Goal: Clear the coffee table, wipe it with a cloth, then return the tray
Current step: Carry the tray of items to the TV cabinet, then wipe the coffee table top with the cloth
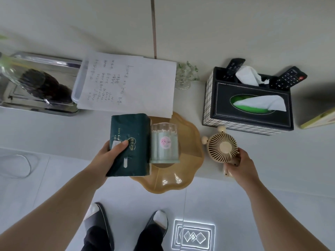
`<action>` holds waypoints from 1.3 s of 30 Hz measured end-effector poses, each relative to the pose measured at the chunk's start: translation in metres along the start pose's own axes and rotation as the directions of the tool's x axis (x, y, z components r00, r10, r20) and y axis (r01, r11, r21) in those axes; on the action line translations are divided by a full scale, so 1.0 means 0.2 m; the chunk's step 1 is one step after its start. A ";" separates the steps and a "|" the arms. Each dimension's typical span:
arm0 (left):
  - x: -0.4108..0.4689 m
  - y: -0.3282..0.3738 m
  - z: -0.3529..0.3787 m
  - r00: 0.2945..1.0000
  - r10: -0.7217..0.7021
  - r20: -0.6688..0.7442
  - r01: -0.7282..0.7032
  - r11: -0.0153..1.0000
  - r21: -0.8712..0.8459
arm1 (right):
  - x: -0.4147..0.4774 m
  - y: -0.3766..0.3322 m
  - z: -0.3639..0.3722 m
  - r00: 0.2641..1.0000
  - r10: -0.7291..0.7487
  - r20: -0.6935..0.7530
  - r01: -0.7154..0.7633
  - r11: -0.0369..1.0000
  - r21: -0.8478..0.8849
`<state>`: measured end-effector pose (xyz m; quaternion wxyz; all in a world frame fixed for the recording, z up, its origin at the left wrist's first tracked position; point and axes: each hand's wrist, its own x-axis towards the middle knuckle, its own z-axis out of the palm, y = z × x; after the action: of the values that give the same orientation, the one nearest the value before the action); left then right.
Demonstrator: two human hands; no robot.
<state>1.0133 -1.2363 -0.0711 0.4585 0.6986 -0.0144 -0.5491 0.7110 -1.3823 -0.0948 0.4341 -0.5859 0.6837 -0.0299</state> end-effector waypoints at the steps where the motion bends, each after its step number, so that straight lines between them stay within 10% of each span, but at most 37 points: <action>1: 0.00 0.00 0.00 1.000 0.006 -0.010 -0.006 1.000 0.003 | 0.01 0.00 0.01 1.000 -0.002 -0.004 0.002 1.000 -0.003; 17: -0.04 0.04 -0.06 0.990 0.101 -0.101 -0.094 0.993 0.068 | -0.04 -0.08 -0.02 0.991 0.016 -0.131 -0.041 0.981 -0.190; 25: -0.31 0.12 -0.30 0.859 0.172 -0.481 -0.164 0.985 0.060 | -0.33 -0.50 0.09 0.937 -0.198 -0.287 0.201 0.979 -0.019; 34: -0.98 0.13 -0.84 0.644 0.126 -0.755 -0.310 0.945 -0.107 | -0.99 -1.18 0.41 0.763 -0.627 0.157 0.630 0.775 0.035; 39: -1.59 0.00 -1.13 0.477 0.108 -0.872 -0.462 0.875 -0.144 | -1.59 -1.33 0.65 0.544 -0.741 0.394 0.784 0.616 0.078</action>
<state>1.0643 -0.9286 0.1629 0.6134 0.7647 0.1913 -0.0487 0.9791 -1.1418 0.1480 0.4714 -0.8403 0.2605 -0.0620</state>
